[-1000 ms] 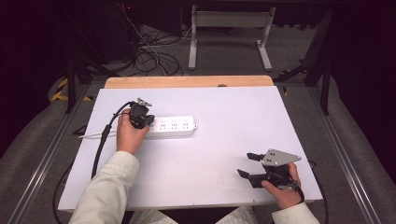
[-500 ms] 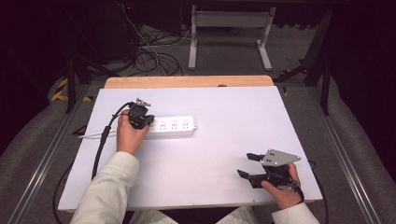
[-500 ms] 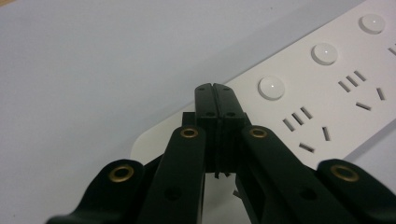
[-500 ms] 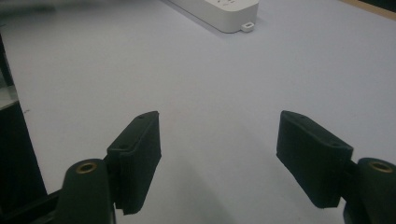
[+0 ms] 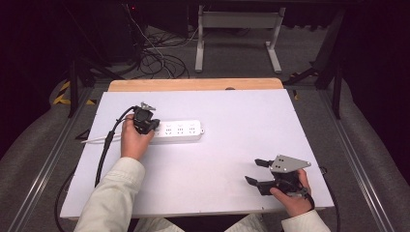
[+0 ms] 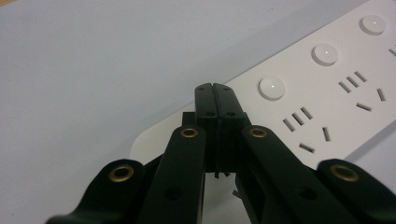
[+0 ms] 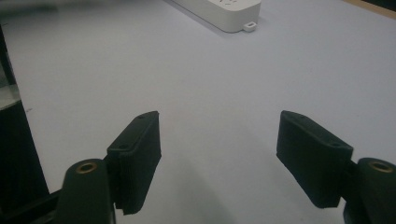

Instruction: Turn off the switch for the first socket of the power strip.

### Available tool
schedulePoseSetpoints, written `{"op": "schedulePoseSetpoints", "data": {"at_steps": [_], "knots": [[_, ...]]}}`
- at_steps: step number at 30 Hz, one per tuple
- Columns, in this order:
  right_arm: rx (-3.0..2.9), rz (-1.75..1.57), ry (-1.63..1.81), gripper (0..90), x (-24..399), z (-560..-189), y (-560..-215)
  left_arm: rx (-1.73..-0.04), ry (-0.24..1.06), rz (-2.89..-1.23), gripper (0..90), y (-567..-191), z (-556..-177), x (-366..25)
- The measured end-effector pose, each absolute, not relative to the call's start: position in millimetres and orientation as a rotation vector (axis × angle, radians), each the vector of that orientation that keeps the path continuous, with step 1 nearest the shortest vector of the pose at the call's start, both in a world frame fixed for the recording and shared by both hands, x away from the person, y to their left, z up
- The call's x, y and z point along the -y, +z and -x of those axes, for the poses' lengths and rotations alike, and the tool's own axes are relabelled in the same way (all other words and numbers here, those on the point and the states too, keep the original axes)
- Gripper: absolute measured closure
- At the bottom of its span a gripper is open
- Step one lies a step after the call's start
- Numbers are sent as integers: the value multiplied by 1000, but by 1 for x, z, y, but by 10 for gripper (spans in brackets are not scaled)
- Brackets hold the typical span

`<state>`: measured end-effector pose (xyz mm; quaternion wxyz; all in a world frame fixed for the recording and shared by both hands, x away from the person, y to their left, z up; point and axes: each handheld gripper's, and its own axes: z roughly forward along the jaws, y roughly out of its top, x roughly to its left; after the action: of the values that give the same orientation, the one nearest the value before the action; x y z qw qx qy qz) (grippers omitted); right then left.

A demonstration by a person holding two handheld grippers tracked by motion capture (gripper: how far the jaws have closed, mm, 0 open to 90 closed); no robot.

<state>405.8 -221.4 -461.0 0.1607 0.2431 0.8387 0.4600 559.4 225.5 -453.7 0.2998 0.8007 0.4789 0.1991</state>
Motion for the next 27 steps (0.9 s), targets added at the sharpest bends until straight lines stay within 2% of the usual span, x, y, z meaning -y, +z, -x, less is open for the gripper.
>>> {"op": "schedulePoseSetpoints", "data": {"at_steps": [6,14,22,23,24,27], "knots": [[-2397,-692,1312,310,221,-406,-461,-1279,495,-2127,900,-453,-560,-225],[-2389,-695,1321,309,223,-406,-460,-1259,563,-2104,900,-446,-555,-231],[-2387,-697,1317,310,222,-406,-460,-1232,517,-2033,900,-427,-546,-240],[-2385,-696,1321,310,222,-406,-460,-1237,515,-2030,898,-426,-545,-241],[-2384,-696,1321,310,223,-406,-460,-1236,514,-2032,844,-425,-544,-242],[-2386,-702,1318,310,223,-407,-461,-1212,524,-2018,858,-418,-540,-245]]}}
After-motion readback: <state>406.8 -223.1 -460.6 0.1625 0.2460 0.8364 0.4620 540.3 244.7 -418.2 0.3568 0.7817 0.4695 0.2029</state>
